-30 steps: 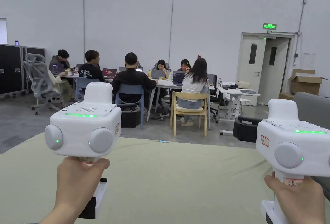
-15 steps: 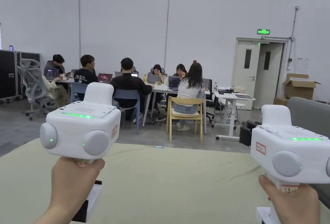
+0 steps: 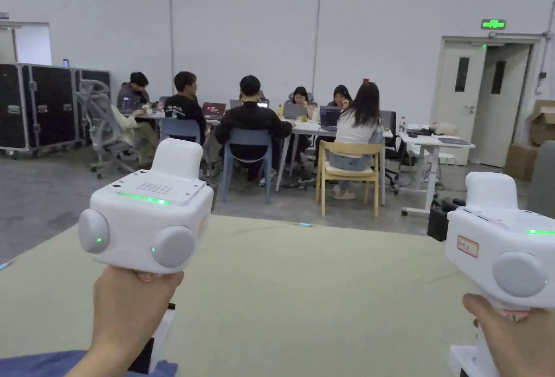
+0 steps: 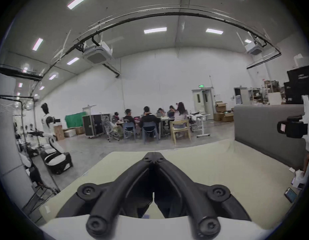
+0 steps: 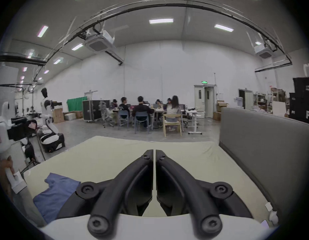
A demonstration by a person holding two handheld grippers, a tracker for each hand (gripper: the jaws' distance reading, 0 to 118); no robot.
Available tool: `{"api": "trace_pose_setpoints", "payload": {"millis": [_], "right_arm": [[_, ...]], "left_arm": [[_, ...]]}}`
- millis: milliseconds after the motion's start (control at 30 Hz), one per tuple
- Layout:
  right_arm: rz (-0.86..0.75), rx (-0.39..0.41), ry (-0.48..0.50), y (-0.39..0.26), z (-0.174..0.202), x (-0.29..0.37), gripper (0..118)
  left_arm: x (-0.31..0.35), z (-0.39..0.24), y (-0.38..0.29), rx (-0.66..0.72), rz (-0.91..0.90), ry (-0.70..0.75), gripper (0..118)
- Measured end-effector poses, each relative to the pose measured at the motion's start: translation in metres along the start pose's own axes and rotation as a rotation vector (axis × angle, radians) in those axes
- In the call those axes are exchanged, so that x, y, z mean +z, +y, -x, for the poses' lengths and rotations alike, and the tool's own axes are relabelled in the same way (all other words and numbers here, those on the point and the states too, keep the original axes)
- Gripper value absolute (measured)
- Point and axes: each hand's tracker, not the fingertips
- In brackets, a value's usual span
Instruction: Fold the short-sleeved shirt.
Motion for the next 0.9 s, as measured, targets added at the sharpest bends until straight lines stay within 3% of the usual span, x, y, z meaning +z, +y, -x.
{"api": "trace_pose_setpoints", "payload": {"millis": [267,433,533,700,800,833,867,900], "right_arm": [[0.008,-0.017,0.338,-0.017,0.182,-0.035,5],[0.032,-0.019,0.475,-0.026,0.265,-0.04,5],[0.032,0.016,0.497,-0.029,0.293,-0.039,5],[0.052,0.007,0.533,-0.036,0.31,-0.048,5],[0.073,0.044,0.519,-0.046,0.312,-0.063,5],[0.085,0.051,0.515,-0.052,0.312,-0.069,5],[0.105,0.054,0.511,-0.059,0.312,-0.081,5],[0.12,0.055,0.51,-0.065,0.31,-0.088,5]], "left_arm": [[0.069,0.15,-0.032,0.04,0.099,0.338,0],[0.108,0.211,-0.053,0.049,0.148,0.478,0],[0.117,0.231,-0.065,0.072,0.163,0.515,0],[0.105,0.238,-0.086,0.072,0.195,0.526,0],[0.083,0.24,-0.108,0.136,0.247,0.429,2],[0.07,0.239,-0.12,0.166,0.292,0.418,8],[0.054,0.239,-0.131,0.196,0.366,0.402,59],[0.038,0.237,-0.15,0.238,0.469,0.357,95]]}}
